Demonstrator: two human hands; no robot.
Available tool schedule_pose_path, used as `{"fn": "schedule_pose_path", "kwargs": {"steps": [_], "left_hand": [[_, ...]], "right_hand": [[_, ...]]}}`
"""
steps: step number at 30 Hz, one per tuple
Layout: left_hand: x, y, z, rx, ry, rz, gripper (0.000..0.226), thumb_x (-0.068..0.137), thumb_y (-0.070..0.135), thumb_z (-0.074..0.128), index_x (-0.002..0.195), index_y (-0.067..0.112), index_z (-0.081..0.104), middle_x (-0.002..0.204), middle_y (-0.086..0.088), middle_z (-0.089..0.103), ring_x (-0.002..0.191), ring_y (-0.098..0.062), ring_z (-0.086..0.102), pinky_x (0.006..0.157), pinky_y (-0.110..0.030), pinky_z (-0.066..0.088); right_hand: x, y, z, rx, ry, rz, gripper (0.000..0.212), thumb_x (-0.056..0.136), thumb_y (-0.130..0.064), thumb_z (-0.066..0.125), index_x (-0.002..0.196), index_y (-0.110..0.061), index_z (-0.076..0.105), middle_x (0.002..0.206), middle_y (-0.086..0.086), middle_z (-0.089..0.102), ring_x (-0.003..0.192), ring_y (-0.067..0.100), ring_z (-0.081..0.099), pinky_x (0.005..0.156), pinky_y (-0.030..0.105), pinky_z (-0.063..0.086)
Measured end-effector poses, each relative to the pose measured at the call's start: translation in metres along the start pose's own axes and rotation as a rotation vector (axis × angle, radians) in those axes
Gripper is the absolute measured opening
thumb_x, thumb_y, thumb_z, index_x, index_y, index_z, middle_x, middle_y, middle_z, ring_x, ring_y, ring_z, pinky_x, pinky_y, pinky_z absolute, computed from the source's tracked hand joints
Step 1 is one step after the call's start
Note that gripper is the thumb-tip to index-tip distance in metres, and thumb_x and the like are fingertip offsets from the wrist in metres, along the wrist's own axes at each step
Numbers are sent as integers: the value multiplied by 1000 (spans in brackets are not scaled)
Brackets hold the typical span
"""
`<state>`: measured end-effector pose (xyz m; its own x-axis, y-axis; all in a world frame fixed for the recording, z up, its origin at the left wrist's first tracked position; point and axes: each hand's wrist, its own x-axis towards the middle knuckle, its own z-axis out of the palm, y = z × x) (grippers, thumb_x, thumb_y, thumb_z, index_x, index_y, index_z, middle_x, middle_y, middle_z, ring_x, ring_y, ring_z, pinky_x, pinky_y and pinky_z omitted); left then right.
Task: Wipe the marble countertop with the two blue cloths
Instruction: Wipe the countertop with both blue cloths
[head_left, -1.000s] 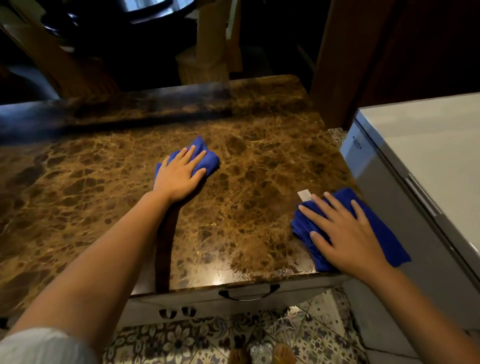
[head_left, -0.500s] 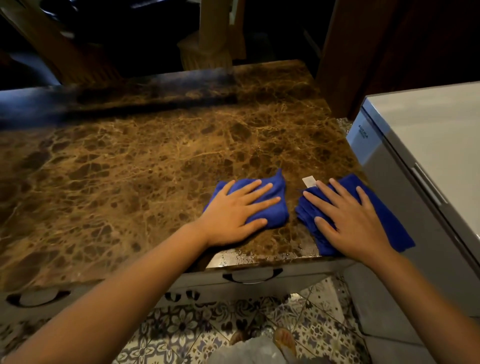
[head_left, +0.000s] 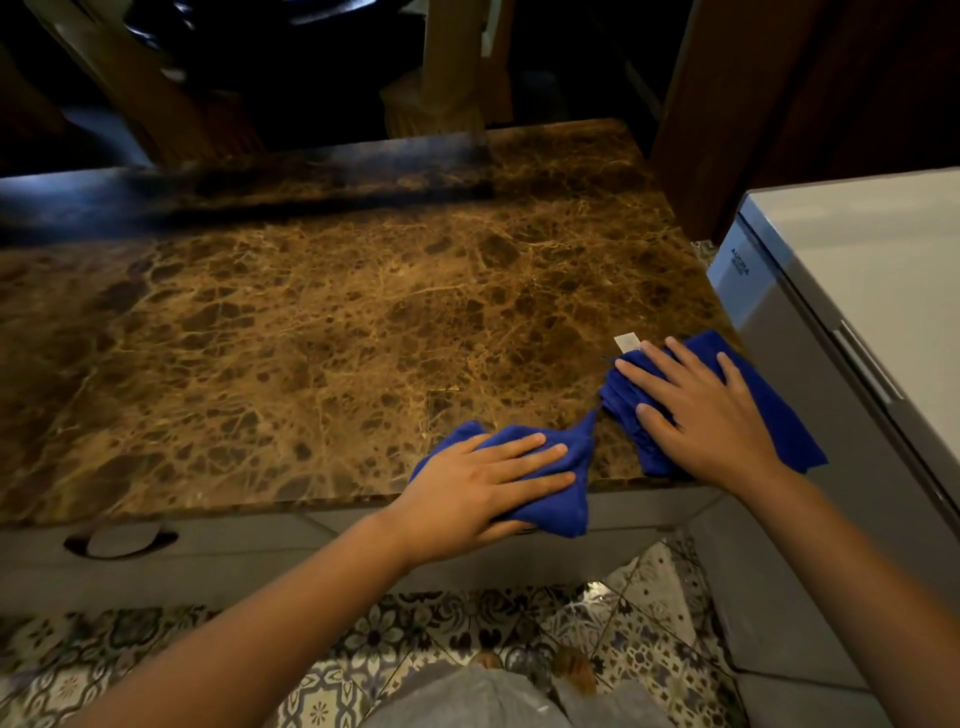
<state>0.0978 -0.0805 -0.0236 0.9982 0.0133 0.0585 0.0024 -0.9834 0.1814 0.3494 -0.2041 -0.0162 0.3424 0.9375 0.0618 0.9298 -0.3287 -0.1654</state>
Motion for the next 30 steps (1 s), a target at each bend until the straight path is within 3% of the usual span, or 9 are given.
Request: {"fn": "schedule_pose_path", "kwargs": {"steps": [6, 10, 14, 16, 18, 21, 24, 26, 30], "left_hand": [[-30, 5, 5, 24, 106, 110, 40, 94, 38, 43, 131, 23, 46, 142, 5, 38, 136, -11, 27, 105, -31, 30], [-55, 10, 7, -9, 141, 114, 42, 91, 35, 51, 130, 19, 48, 141, 1, 44, 134, -12, 35, 106, -35, 36], [-63, -2, -17, -189, 434, -146, 42, 91, 39, 46, 129, 20, 46, 136, -1, 49, 126, -7, 44, 101, -30, 41], [-45, -23, -39, -278, 565, -283, 44, 91, 45, 43, 129, 24, 46, 134, 6, 47, 126, -1, 42, 105, -22, 34], [-15, -51, -55, -274, 614, -392, 45, 90, 44, 44, 129, 21, 47, 132, 9, 47, 123, -5, 44, 103, -14, 29], [35, -101, -58, -265, 512, -550, 43, 89, 31, 45, 130, 15, 47, 134, -8, 52, 124, -19, 45, 102, -26, 32], [80, -137, -41, -217, 256, -633, 45, 92, 31, 41, 135, 16, 40, 144, -12, 40, 134, -28, 34, 110, -41, 26], [100, -143, -29, -69, 134, -608, 53, 90, 40, 33, 138, 18, 36, 149, -10, 32, 137, -30, 28, 111, -46, 23], [113, -119, -23, -13, 75, -476, 61, 86, 53, 20, 140, 28, 29, 151, -2, 27, 139, -24, 22, 110, -48, 23]], "right_hand": [[0, 1, 0, -2, -4, 5, 60, 82, -53, 13, 138, -40, 27, 152, -5, 22, 140, 14, 8, 111, 52, 3], [0, 0, 0, 10, -3, 1, 59, 82, -52, 13, 138, -40, 27, 153, -4, 22, 140, 15, 8, 111, 52, 4], [0, 1, -1, 10, -7, -7, 60, 81, -53, 12, 138, -40, 27, 152, -4, 23, 140, 16, 8, 111, 53, 4], [0, 1, -1, 17, -6, -11, 60, 82, -53, 13, 138, -39, 28, 152, -3, 24, 140, 17, 9, 110, 53, 4], [0, 0, -2, 21, -8, -13, 60, 82, -53, 13, 138, -38, 29, 152, -3, 24, 140, 17, 9, 110, 53, 5], [-1, 0, -3, 26, -8, -7, 60, 82, -53, 13, 138, -39, 28, 152, -4, 24, 140, 16, 8, 110, 52, 4], [-1, -1, -3, 27, -3, -4, 59, 82, -51, 14, 138, -38, 29, 152, -4, 24, 140, 16, 9, 110, 53, 5], [-1, -1, -2, 25, 5, -6, 58, 83, -50, 16, 138, -37, 30, 151, -3, 26, 140, 18, 11, 110, 54, 6], [0, -1, 0, 27, 18, -11, 57, 84, -47, 18, 138, -36, 31, 151, -1, 27, 140, 19, 13, 110, 54, 7]]}}
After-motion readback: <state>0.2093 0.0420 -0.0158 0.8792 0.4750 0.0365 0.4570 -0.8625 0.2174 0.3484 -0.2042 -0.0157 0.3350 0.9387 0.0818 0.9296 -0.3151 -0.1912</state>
